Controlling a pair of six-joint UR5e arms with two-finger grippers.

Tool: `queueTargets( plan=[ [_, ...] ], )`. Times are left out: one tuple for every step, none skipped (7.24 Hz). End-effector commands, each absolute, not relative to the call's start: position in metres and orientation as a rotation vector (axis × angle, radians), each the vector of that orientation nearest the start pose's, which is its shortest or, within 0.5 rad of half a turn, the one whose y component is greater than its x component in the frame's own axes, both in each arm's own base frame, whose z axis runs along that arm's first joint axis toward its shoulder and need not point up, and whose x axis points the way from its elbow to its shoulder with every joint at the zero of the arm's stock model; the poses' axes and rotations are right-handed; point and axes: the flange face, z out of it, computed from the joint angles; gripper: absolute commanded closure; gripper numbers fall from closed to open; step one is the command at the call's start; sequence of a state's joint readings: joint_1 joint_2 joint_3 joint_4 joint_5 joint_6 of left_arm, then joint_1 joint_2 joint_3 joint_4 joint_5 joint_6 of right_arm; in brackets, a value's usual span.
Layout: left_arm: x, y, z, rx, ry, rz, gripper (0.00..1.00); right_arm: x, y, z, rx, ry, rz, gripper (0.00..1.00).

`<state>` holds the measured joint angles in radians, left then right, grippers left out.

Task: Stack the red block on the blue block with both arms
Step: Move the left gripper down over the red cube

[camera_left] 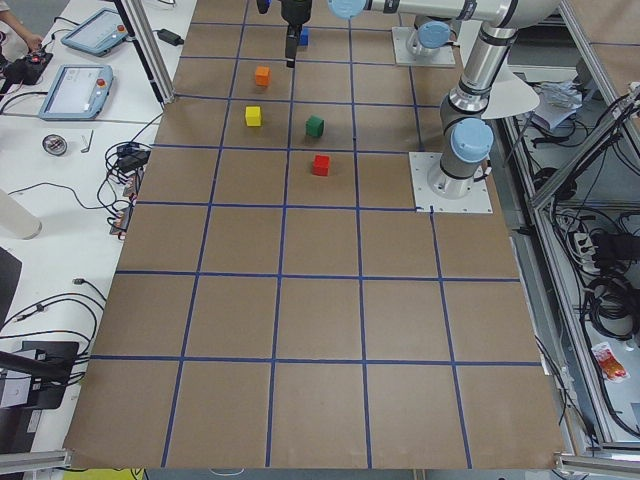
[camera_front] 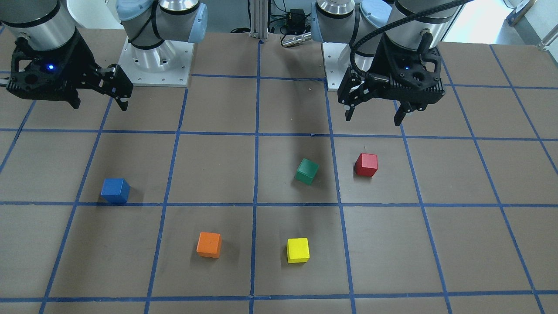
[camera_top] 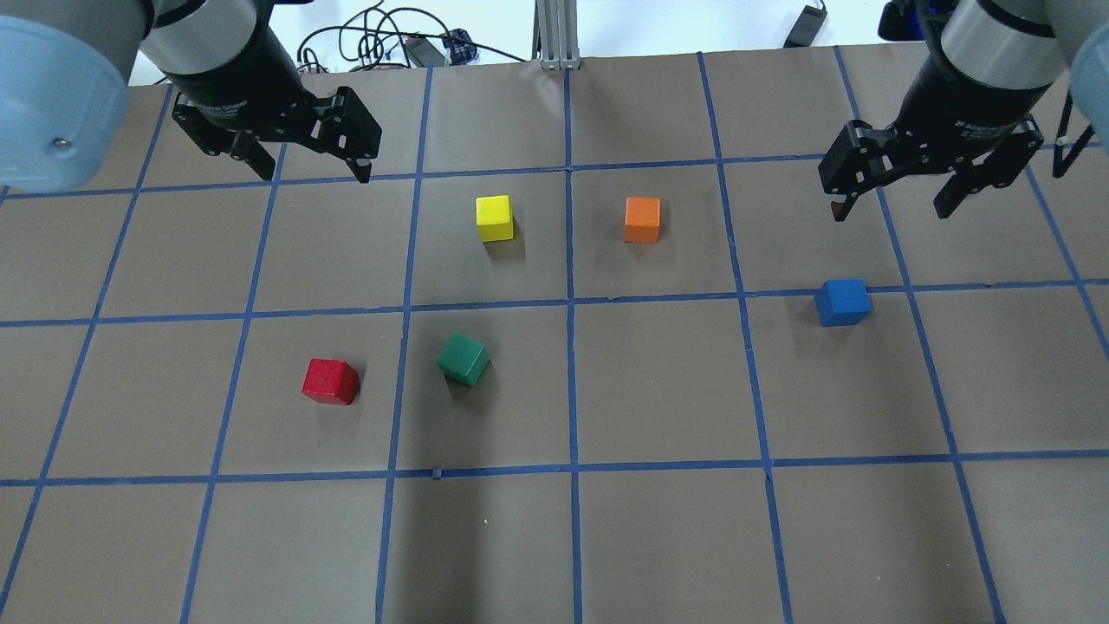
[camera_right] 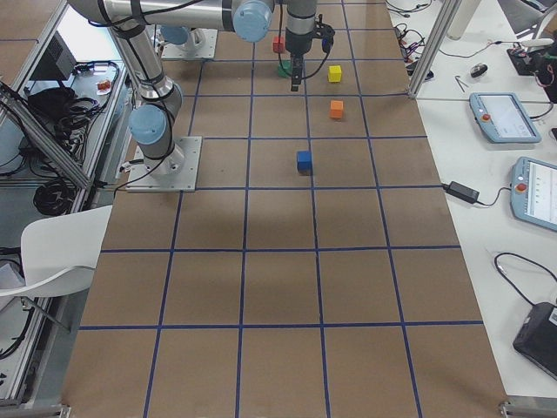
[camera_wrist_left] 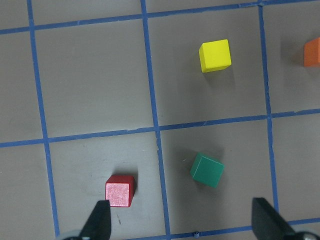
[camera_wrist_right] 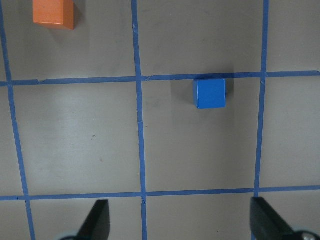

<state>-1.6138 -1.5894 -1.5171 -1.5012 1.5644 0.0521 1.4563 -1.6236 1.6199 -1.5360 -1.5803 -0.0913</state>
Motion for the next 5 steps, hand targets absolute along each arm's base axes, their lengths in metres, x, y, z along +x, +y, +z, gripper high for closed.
queueTargets(
  plan=[
    [-0.147, -0.487, 0.498, 0.175, 3.132, -0.063, 0.0, 0.08, -0.471, 0.49, 0.055, 3.146, 0.059, 0.0],
    [-0.132, -0.478, 0.465, 0.245, 3.094, 0.032, 0.0, 0.081, -0.468, 0.495, 0.058, 3.155, 0.046, 0.0],
    [-0.11, -0.477, 0.441, 0.199, 3.082, 0.067, 0.0, 0.081, -0.467, 0.496, 0.096, 3.153, 0.041, 0.0],
    [-0.072, -0.489, 0.41, 0.096, 3.096, 0.112, 0.0, 0.082, -0.465, 0.498, 0.123, 3.156, 0.031, 0.0],
    [-0.056, -0.486, 0.378, 0.1, 3.107, 0.189, 0.0, 0.082, -0.466, 0.499, 0.121, 3.155, 0.026, 0.0]
  ],
)
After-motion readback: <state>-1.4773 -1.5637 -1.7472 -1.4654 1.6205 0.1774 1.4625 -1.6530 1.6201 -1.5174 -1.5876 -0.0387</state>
